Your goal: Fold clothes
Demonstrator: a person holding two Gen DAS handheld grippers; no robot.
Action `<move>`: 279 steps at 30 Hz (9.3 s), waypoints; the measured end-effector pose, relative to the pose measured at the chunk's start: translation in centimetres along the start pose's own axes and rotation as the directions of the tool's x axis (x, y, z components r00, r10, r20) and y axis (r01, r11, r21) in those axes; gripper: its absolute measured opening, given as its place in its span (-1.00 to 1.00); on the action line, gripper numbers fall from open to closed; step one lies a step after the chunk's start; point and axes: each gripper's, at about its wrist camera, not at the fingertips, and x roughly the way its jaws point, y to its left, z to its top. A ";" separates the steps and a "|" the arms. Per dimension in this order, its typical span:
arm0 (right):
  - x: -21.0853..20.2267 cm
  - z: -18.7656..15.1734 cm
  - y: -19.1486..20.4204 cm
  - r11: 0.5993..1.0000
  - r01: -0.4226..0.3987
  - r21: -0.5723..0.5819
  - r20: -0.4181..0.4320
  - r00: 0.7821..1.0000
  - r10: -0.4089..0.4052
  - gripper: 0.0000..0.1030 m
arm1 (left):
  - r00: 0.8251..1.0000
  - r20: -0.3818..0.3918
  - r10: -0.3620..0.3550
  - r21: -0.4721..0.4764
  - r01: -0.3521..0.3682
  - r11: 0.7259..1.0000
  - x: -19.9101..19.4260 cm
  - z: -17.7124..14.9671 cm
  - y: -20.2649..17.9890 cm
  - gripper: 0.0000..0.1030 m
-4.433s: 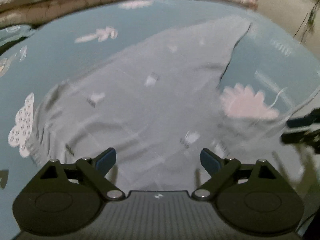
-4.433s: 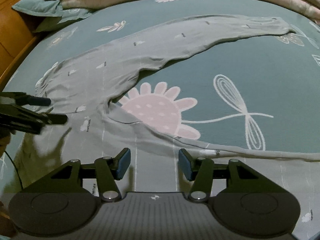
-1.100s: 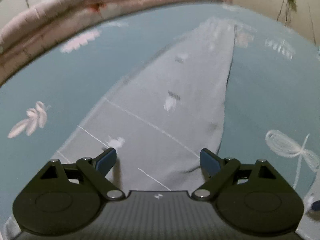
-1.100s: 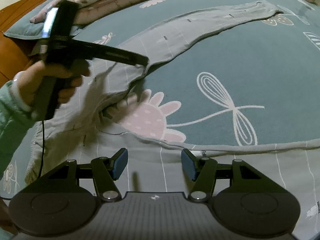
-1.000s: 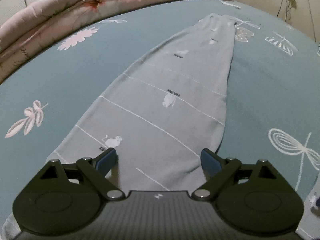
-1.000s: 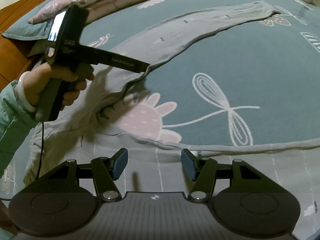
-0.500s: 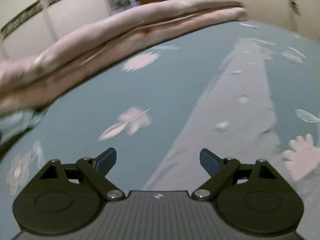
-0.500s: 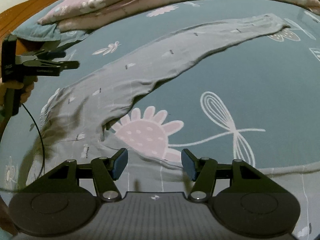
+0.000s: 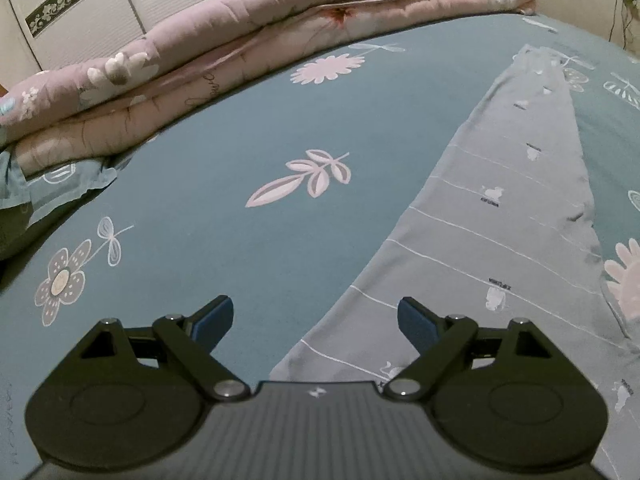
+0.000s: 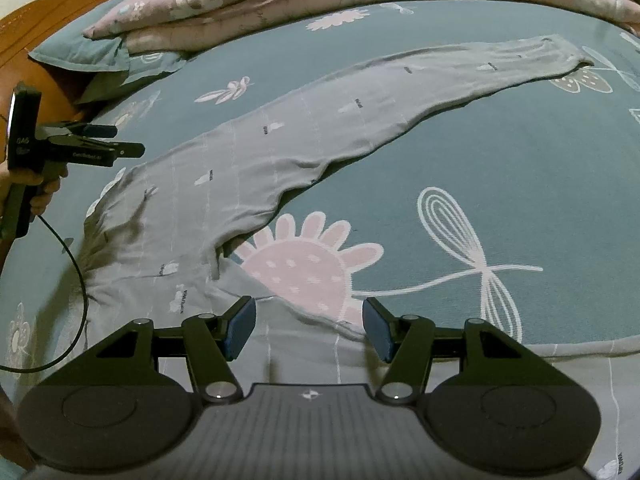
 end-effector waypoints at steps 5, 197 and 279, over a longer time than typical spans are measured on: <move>0.1 -0.1 0.4 1.000 -0.010 -0.002 0.002 1.000 0.010 0.25 | 1.000 0.011 0.009 0.025 -0.009 1.000 -1.6 -0.2 0.0 0.72; 13.2 10.0 6.4 -0.134 0.190 -0.973 0.205 0.973 -0.106 -0.01 | 0.977 0.208 0.053 0.310 -0.118 0.943 -10.7 -6.7 -5.3 -1.00; -7.3 3.1 2.1 0.264 0.064 -0.962 -0.046 0.919 -0.391 -0.94 | 0.972 0.090 -0.216 0.505 0.143 0.851 -18.9 -9.6 -6.9 -1.00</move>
